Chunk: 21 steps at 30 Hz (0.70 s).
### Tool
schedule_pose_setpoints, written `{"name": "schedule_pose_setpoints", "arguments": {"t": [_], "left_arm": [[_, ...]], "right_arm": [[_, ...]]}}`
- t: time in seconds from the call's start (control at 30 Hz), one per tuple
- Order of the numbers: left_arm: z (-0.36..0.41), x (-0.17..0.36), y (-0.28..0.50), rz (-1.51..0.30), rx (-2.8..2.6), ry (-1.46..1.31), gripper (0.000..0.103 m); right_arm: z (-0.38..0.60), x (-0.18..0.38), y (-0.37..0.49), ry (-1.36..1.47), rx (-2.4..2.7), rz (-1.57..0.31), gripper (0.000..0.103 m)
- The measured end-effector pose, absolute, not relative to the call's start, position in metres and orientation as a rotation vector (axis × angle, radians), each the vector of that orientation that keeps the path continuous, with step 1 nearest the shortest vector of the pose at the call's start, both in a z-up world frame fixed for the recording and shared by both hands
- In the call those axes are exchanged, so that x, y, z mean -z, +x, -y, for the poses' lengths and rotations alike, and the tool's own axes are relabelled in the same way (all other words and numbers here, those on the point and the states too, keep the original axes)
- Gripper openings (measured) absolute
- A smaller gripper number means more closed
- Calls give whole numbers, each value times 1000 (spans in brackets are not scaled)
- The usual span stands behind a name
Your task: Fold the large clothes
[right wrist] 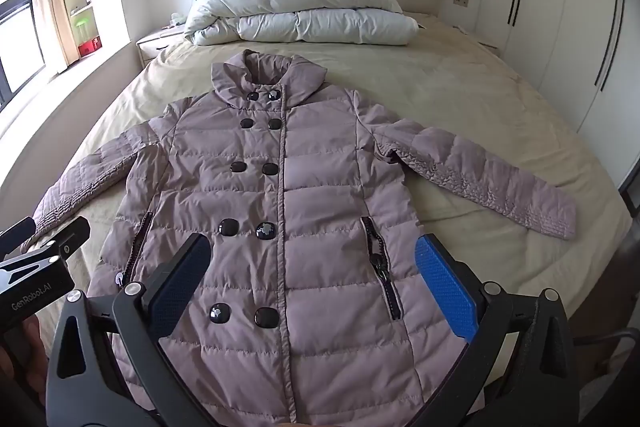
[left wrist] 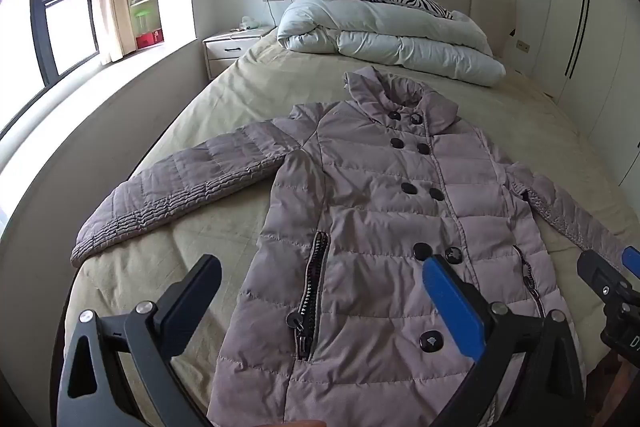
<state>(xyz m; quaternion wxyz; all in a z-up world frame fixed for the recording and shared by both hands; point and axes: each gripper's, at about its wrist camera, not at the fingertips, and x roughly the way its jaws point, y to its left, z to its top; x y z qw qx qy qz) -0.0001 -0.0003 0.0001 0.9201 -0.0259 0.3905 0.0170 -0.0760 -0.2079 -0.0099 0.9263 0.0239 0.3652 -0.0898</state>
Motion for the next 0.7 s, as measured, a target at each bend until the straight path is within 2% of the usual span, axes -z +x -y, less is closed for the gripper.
{"name": "schedule_pose_setpoints", "arguments": {"t": [0.7], "left_arm": [[0,0,0,-805,-35,-52,103]], "right_arm": [[208,11,-76,41,187,-748,103]]}}
